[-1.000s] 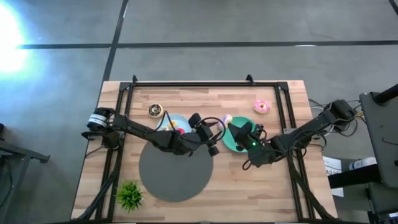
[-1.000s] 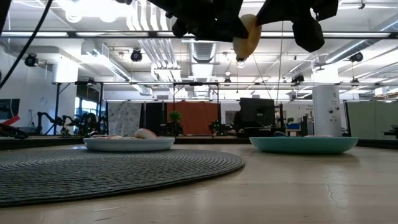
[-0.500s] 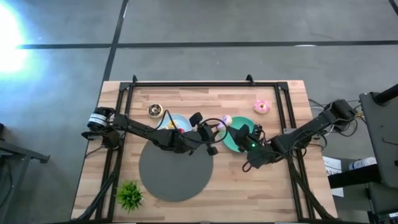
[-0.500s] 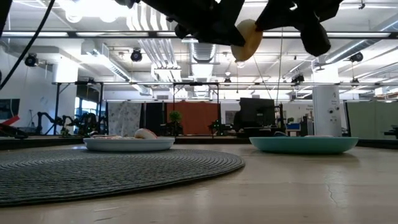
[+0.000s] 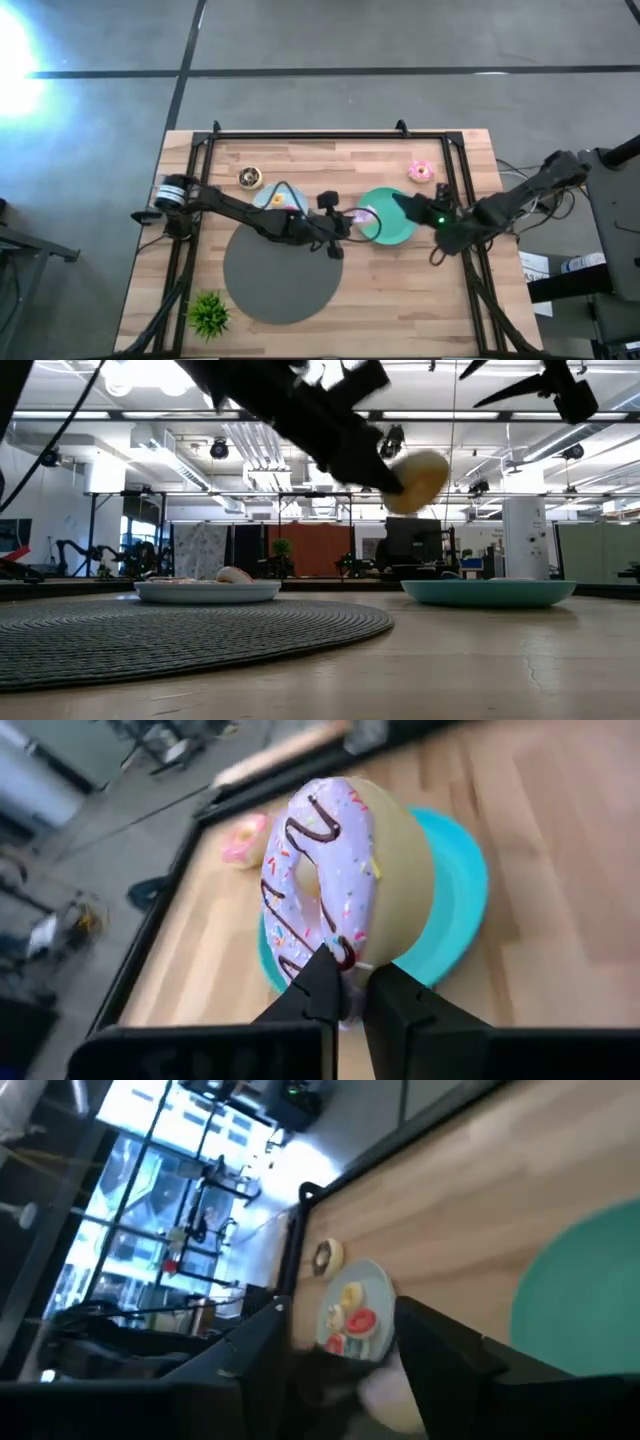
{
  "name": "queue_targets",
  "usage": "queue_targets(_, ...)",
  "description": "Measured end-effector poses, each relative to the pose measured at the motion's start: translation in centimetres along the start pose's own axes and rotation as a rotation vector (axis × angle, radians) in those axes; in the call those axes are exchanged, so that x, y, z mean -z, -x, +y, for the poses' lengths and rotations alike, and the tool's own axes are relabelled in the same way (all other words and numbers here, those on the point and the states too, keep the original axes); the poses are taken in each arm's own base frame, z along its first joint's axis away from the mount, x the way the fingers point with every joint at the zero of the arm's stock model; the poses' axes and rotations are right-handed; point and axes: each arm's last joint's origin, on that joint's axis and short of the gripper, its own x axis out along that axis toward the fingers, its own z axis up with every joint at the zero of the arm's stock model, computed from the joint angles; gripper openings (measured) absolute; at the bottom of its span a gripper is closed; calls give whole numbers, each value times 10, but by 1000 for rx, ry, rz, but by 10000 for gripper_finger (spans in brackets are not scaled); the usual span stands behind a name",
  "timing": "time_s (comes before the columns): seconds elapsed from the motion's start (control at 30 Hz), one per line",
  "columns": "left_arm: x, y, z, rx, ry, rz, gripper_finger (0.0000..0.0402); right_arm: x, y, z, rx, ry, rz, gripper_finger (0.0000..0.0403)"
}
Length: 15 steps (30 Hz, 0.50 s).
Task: Pick & Place donuts
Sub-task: Put the big purple donut on the blue plate
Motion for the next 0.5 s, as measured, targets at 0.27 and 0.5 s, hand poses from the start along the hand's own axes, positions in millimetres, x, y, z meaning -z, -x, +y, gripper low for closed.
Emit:
queue_targets(0.27,6,-57,-19,39,-288,64,6,-30,15,7,-63,34,-36,182)
queue_targets(0.5,7,-96,-25,88,-437,176,5,-29,15,7,-61,43,-37,182)
